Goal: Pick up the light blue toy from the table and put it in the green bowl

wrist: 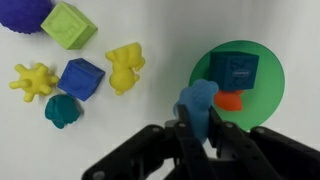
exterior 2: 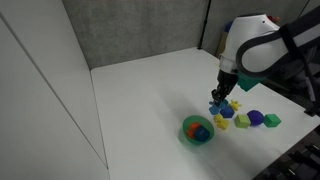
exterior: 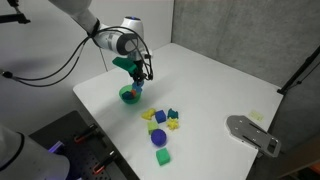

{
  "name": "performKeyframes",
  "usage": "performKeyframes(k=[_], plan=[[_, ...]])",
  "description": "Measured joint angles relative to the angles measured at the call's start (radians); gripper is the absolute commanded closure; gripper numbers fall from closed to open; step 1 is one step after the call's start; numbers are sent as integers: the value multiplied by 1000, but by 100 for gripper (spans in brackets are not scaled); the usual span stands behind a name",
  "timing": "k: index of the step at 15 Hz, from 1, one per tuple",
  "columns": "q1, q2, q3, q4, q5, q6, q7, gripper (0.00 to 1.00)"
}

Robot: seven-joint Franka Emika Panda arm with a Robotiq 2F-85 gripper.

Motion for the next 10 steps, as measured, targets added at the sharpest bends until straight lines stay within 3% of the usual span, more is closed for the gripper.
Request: performKeyframes(k=[3,4,10], plan=[[-3,4,0,0,0,0,0,78],[-4,5,0,0,0,0,0,94],[-4,21,-11,-1,-71,1,3,94]])
